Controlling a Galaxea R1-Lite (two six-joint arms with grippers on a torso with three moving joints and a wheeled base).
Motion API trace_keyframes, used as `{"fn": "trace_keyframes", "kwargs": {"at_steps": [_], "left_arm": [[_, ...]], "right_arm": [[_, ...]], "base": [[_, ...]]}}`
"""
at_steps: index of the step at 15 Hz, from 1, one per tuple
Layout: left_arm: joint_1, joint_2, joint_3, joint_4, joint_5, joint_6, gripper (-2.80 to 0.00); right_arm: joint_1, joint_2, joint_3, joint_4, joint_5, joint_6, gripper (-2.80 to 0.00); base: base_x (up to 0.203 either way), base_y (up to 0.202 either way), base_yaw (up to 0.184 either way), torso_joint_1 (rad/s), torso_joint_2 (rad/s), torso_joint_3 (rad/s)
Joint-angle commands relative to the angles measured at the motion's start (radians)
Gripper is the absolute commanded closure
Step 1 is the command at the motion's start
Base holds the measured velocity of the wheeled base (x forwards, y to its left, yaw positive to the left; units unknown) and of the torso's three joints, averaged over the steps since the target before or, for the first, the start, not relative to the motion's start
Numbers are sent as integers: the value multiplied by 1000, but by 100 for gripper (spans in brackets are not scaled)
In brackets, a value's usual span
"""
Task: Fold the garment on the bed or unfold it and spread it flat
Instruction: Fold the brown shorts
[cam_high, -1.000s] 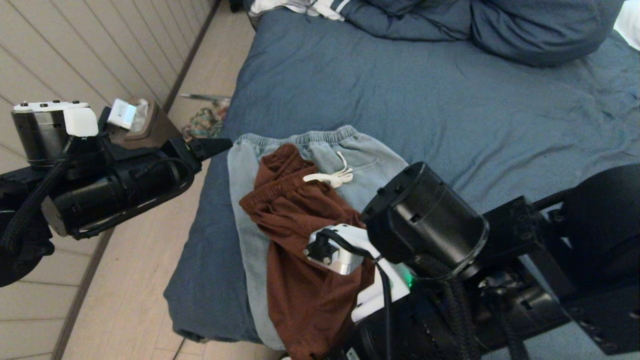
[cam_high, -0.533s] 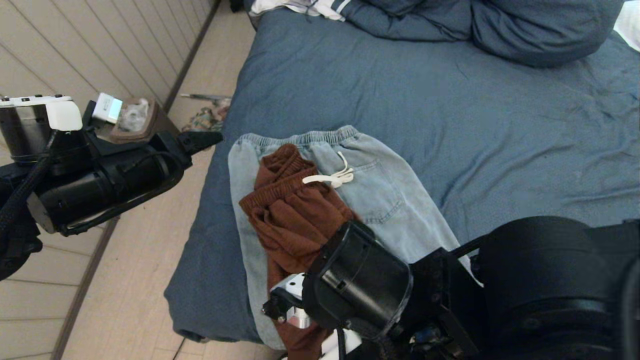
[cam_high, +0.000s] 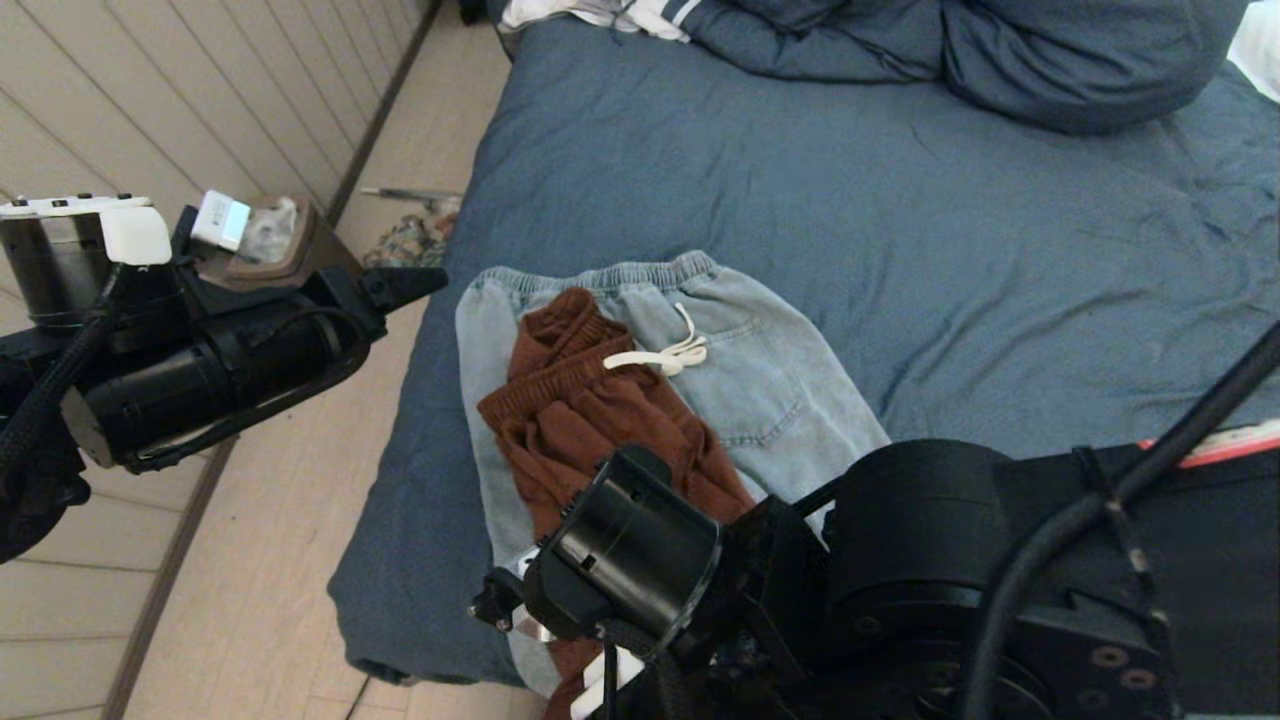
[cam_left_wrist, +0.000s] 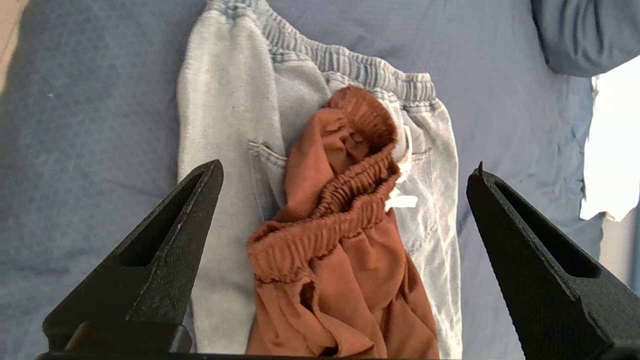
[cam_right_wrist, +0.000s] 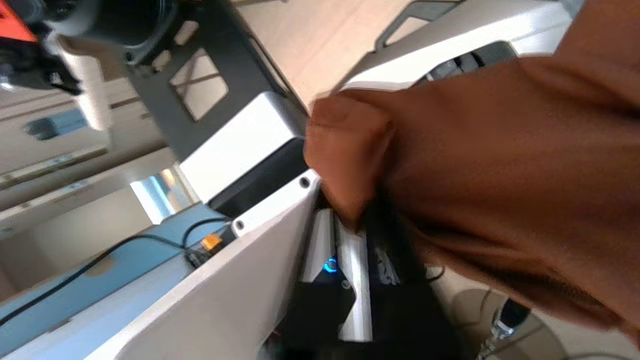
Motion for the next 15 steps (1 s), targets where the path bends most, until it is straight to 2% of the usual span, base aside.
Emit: {"fn": "trace_keyframes", "kwargs": {"at_steps": [1,5,7,10,12,13,14,15], "left_arm": [[-1,8,0,-4,-2,-4,-280],[-1,8,3,-4,-2,-4,-280],[-1,8,5,-4,-3,-4,-280],[-2,13,6,-2,-4,-2,-280],[-5,27,4,-1,-5,-1,-280],[-11,53,-2,-1,-5,0,-280],[-23,87,-19,2,-3,2,-280],[-35,117,-65,13,-3,4,-280]], "right_arm": [[4,19,8,2,-31,-5,-280],[-9,0,24,-3,-38,-3,-280],[-48,-13,17,-5,-57,0,-280],[-164,-26,-38,-29,-102,6,-280],[-213,-19,-84,-54,-152,7,-280],[-257,-9,-130,-62,-183,5,-116],[-307,18,-192,-68,-222,2,0],[-342,50,-259,-72,-254,-3,0]], "base": [[0,0,0,0,0,0],[0,0,0,0,0,0],[0,0,0,0,0,0],[0,0,0,0,0,0],[0,0,0,0,0,0],[0,0,0,0,0,0],[0,0,0,0,0,0],[0,0,0,0,0,0]]}}
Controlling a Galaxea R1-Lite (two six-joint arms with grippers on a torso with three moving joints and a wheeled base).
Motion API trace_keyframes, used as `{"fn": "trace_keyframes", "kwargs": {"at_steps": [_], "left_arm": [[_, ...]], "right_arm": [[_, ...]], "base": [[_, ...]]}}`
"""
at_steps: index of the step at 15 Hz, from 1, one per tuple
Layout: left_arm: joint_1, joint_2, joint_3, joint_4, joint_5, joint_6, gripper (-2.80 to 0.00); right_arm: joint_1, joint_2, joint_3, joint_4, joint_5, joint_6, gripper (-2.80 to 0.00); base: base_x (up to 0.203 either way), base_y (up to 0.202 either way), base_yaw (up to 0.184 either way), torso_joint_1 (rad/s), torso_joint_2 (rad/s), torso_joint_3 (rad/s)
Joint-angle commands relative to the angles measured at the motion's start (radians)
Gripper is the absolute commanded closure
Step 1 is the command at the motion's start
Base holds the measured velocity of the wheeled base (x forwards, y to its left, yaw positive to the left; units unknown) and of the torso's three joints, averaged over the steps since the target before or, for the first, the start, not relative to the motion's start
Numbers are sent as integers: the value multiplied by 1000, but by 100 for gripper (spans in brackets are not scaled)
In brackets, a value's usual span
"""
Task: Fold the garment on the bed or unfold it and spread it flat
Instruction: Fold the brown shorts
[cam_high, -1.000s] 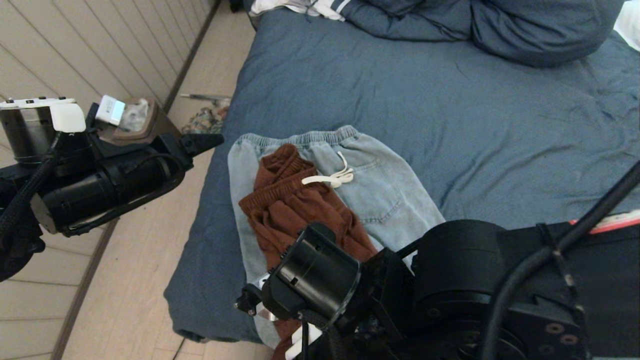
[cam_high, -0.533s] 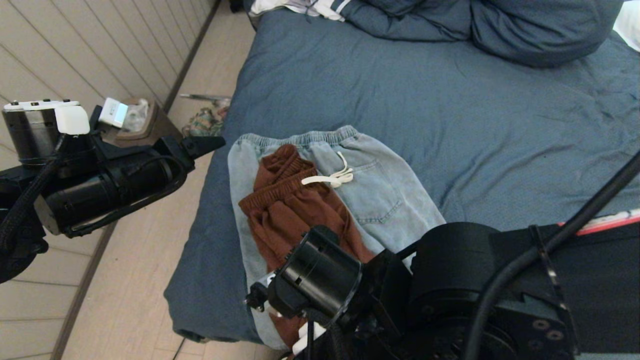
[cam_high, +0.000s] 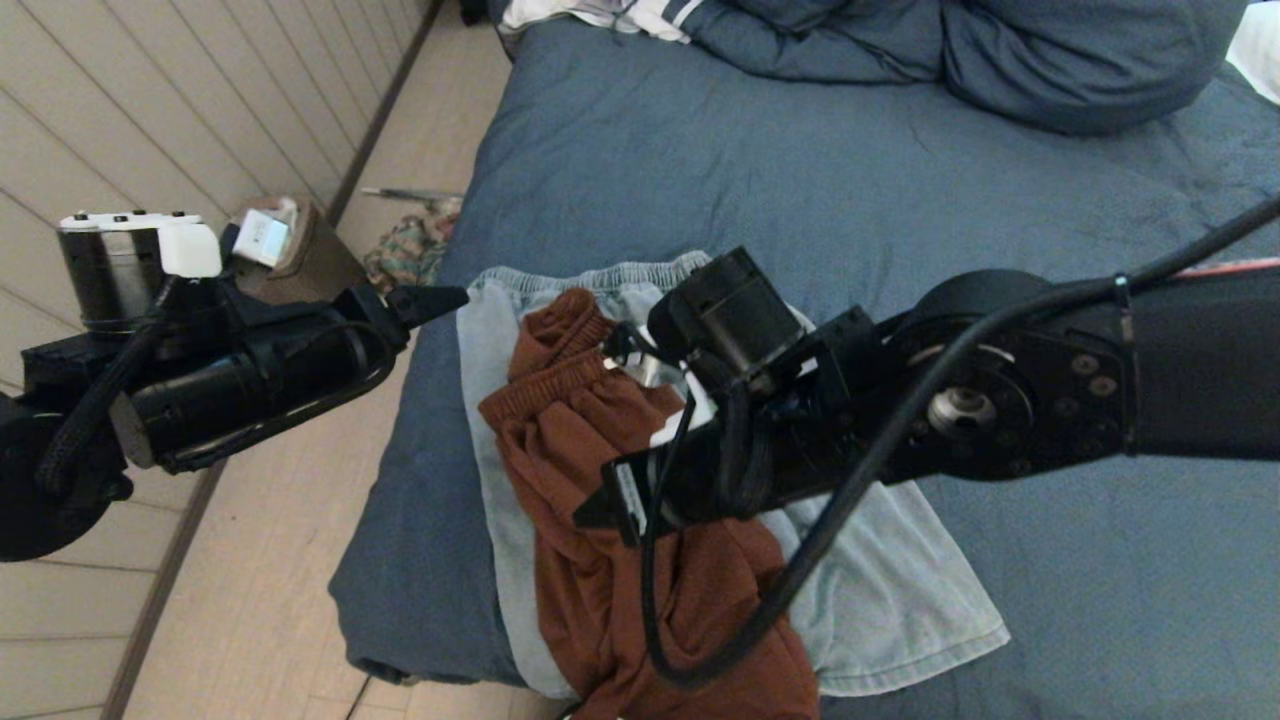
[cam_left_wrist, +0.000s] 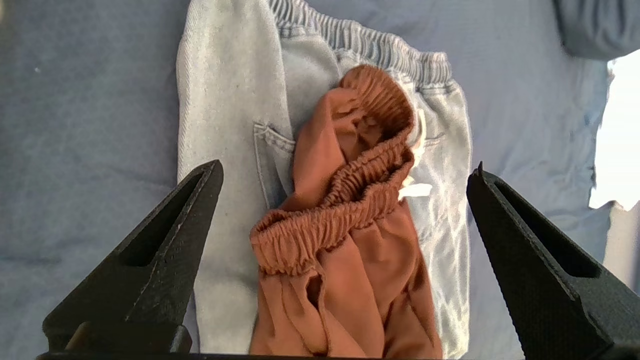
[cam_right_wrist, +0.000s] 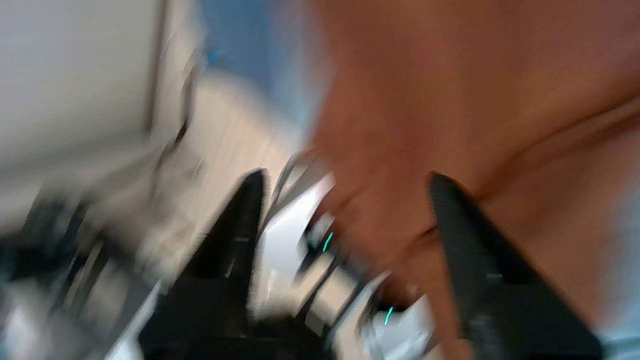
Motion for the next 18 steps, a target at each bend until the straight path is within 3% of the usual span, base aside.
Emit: {"fn": "trace_keyframes", "kwargs": {"at_steps": [1,4,6,9,14,18], "left_arm": [[-26,85,-94,24,0,5,-280],[-46,197,-227,101,1,83,-280],[-48,248,-324,135,1,98,-280],[-48,265,-411,200,10,99,-280],[-60,199,-298,183,43,136,-280],[-74,182,-240,93,69,186,-280]], "right_arm": [[-82,82,-159,-2,-44,-4,0],[-142,194,-346,-7,-68,-24,0],[-157,211,-359,-131,-79,-69,0],[-179,204,-347,-144,-93,-75,0],[-199,201,-323,-153,-93,-68,0],[-236,173,-317,-154,-91,-65,0]], "base": [[0,0,0,0,0,0],[0,0,0,0,0,0],[0,0,0,0,0,0],[0,0,0,0,0,0],[0,0,0,0,0,0],[0,0,0,0,0,0]]}}
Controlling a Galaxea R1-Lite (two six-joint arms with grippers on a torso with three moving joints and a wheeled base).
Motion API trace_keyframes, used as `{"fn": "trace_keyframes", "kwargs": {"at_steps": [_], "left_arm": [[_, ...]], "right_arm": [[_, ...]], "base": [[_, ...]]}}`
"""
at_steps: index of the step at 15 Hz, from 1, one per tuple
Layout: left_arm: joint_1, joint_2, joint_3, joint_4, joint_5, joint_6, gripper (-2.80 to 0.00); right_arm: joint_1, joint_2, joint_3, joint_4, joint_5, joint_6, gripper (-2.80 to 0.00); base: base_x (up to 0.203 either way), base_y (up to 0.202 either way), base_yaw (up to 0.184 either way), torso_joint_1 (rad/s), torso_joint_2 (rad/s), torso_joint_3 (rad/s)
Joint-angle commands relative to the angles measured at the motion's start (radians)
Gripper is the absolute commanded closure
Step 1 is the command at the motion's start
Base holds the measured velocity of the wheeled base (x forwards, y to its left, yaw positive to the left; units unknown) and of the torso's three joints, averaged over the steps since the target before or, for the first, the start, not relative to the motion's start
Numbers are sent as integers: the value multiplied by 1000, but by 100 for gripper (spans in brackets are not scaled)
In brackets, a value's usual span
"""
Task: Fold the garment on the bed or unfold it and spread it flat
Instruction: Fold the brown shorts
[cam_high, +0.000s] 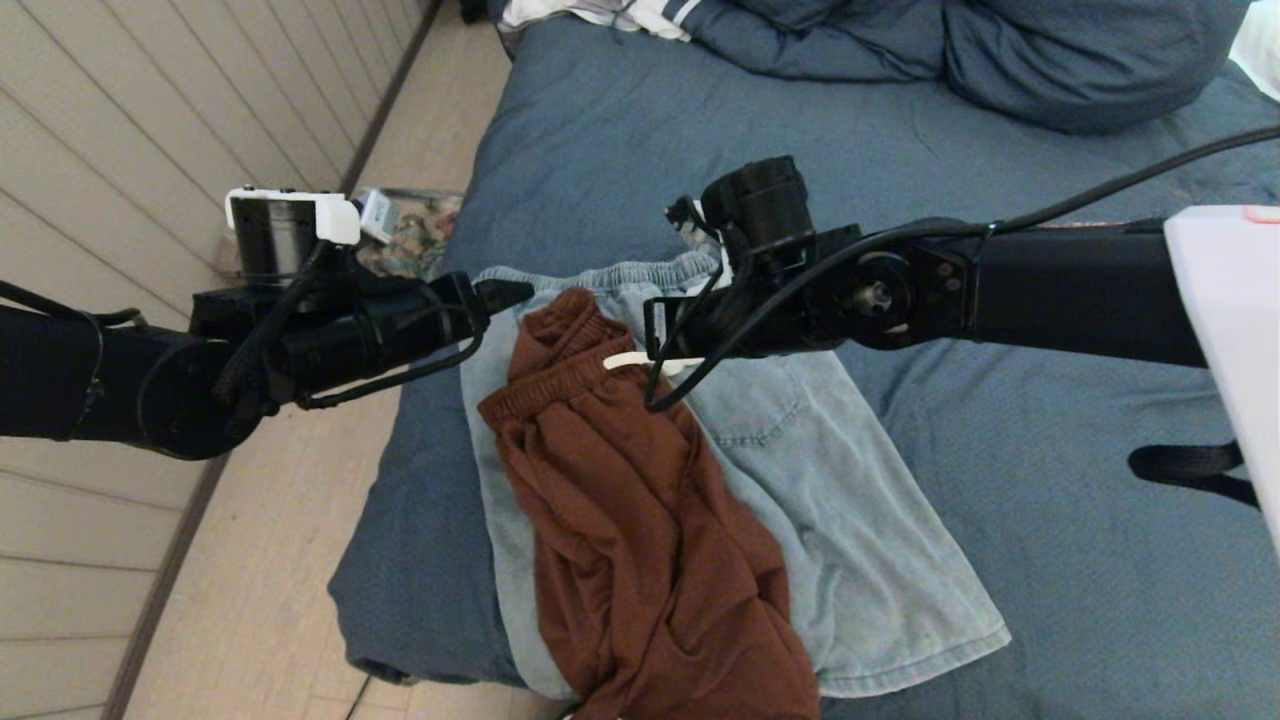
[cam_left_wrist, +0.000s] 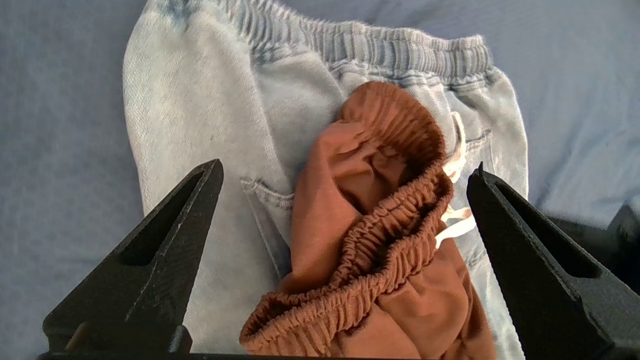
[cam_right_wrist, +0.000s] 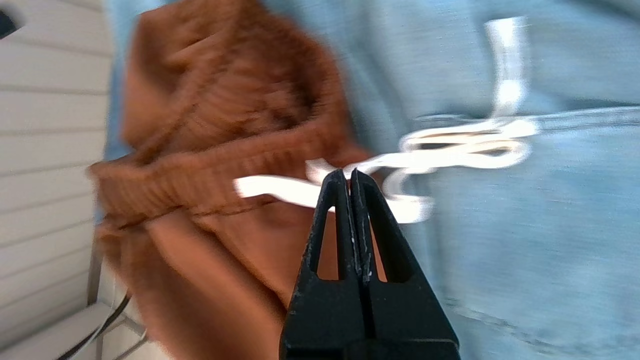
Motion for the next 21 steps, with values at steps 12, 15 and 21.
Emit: {"fn": "trace_keyframes", "kwargs": {"at_steps": [12,15,21], "left_arm": [[-7,15,152,-131,54,23,0],[-34,17,202,-149,53,50,0],[-67,-15,258,-175,63,66,-280]], "right_arm": [[-7,-9,50,-108,-4,-12,0],[-9,-11,55,-121,-4,-20,0],[-11,-1,50,-121,-4,-20,0]], "base": [[0,0,0,0,0,0],[0,0,0,0,0,0],[0,0,0,0,0,0]]}}
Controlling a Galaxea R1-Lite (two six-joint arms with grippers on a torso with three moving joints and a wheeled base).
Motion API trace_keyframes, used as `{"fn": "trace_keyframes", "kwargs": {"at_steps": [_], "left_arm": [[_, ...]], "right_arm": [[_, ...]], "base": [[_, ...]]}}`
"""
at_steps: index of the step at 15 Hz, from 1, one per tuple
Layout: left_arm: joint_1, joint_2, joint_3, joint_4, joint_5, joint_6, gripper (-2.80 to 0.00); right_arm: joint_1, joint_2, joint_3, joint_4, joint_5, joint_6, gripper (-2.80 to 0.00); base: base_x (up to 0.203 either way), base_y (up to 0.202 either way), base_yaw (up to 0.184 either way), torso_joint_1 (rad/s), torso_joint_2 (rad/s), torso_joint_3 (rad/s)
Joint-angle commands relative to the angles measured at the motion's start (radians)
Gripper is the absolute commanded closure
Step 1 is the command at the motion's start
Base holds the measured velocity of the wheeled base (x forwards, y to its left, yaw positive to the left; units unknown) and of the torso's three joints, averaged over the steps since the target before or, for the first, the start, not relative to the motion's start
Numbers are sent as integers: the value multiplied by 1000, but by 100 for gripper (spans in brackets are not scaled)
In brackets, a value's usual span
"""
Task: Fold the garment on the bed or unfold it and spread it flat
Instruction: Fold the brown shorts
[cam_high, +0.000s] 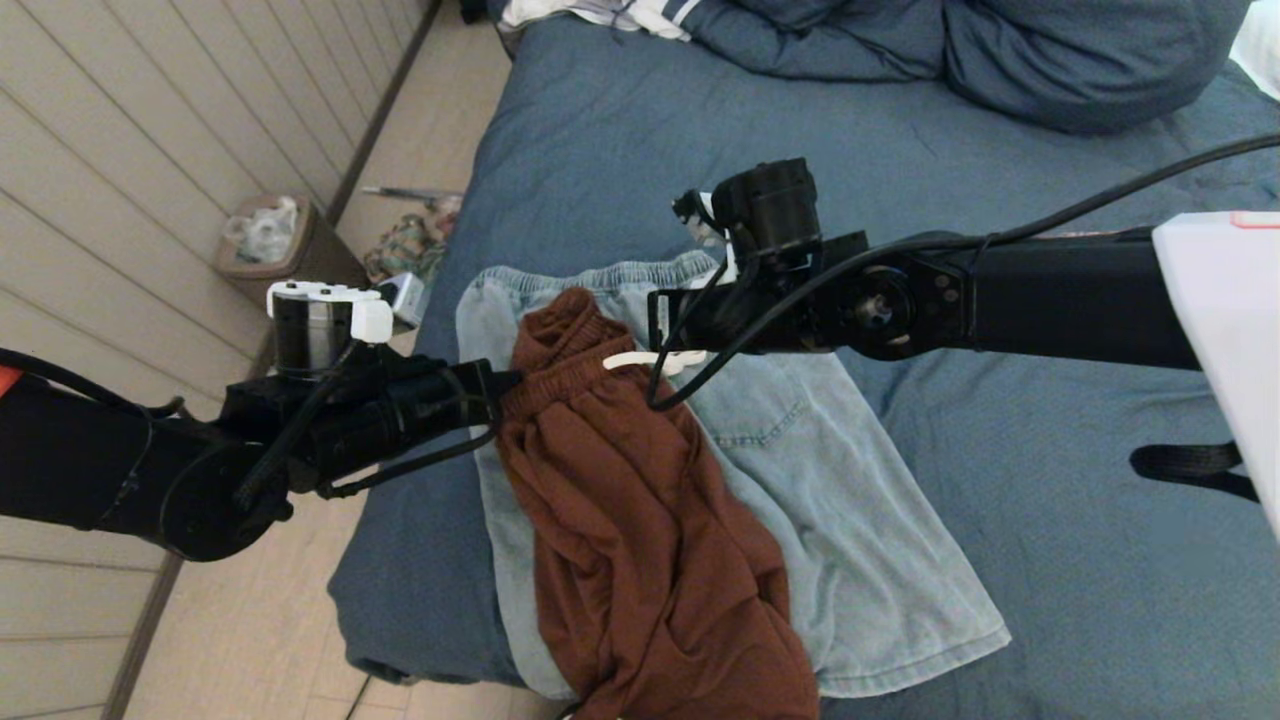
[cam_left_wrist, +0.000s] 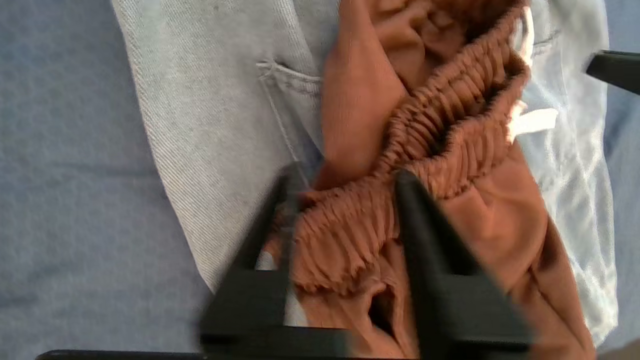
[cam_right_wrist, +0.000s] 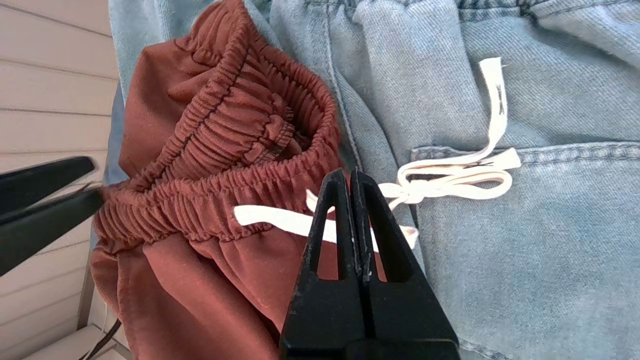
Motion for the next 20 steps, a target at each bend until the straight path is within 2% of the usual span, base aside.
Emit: {"fn": "trace_keyframes", "kwargs": {"at_steps": [1,6,12,17,18,19,20], "left_arm": [[-8,-32,26,-31,0,-1,-280],[-24,-35,71,-49,2,14,-280],[-10,103,72,-156,2,28,-280],[-4,113,72,-159,2,31,-280],[-4,112,71,-164,5,31,-131],[-4,112,72,-178,8,31,0],[-4,109,74,-186,8,31,0]], "right_arm": [[-2,3,-2,1,0,1,0],[-2,6,0,1,0,1,0],[0,3,4,1,0,0,0],[3,5,6,1,0,0,0],[3,6,6,1,0,0,0],[3,6,6,1,0,0,0],[3,8,5,1,0,0,0]], "base": [[0,0,0,0,0,0],[0,0,0,0,0,0],[0,0,0,0,0,0],[0,0,0,0,0,0],[0,0,0,0,0,0],[0,0,0,0,0,0],[0,0,0,0,0,0]]}}
